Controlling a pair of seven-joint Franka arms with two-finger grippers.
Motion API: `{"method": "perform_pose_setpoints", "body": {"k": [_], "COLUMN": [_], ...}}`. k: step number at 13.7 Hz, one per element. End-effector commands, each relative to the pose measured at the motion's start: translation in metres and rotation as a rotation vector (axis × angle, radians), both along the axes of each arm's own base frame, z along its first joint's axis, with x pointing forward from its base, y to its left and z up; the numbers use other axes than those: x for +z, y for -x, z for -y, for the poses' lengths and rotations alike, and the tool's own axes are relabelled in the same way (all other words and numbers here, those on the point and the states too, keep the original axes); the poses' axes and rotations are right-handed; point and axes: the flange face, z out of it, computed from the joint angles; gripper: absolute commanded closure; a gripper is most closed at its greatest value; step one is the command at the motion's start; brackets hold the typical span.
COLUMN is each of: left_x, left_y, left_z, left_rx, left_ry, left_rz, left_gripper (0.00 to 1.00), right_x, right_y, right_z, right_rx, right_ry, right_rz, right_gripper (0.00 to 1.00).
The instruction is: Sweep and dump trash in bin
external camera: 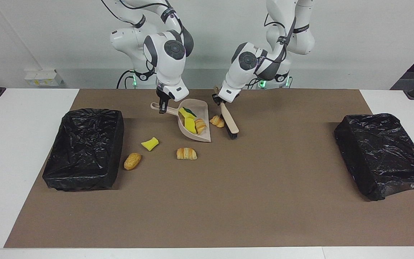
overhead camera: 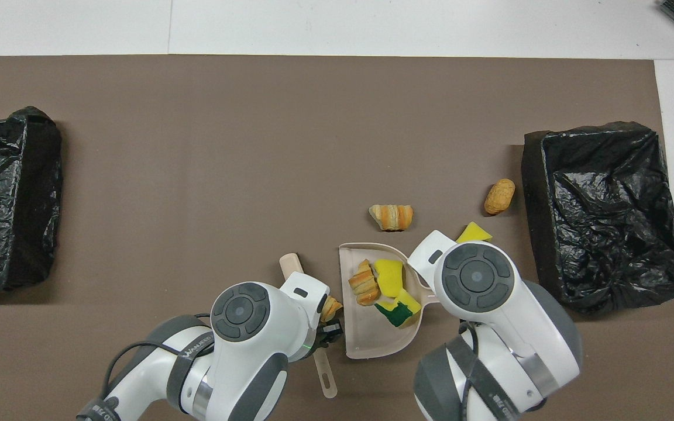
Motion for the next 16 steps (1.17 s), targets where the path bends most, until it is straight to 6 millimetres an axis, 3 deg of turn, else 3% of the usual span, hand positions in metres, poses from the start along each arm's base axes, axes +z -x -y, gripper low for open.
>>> {"method": "perform_pose_setpoints", "body": {"k": [1, 5, 8, 10, 12, 16], "left_x": [-0.014, 0.005, 0.031, 0.037, 0.060, 0.109], "left_y": [0.006, 0.009, 0.007, 0.012, 0.004, -0.044], "left_z": [0.012, 0.051, 0.056, 0.048, 0.040, 0.005], "left_rx": [-0.037, -0.127, -0.122, -0.100, -0.068, -0.045], "left_ry": [0.064, 0.157, 0.175, 0.094, 0.007, -0.055], "left_rz": [-0.002, 0.022, 0.033, -0.001, 0.071, 0.101], "left_gripper": [1.00, 1.00, 1.00, 1.00, 1.00, 1.00], "right_x": [-0.018, -0.022, -0.026, -0.023, -0.022, -0.020], "right_y": [0.004, -0.004, -0.010, -0.016, -0.023, -0.028], "right_z": [0.002, 0.004, 0.012, 0.023, 0.030, 0.039], "right_rx": [0.013, -0.012, -0.032, -0.050, -0.048, -0.090], "right_ry": [-0.022, -0.078, -0.168, -0.219, -0.293, -0.385], "right_rz": [0.056, 0.075, 0.035, 0.028, 0.025, 0.014], "right_gripper": [1.00, 1.00, 1.00, 1.00, 1.00, 1.00]}}
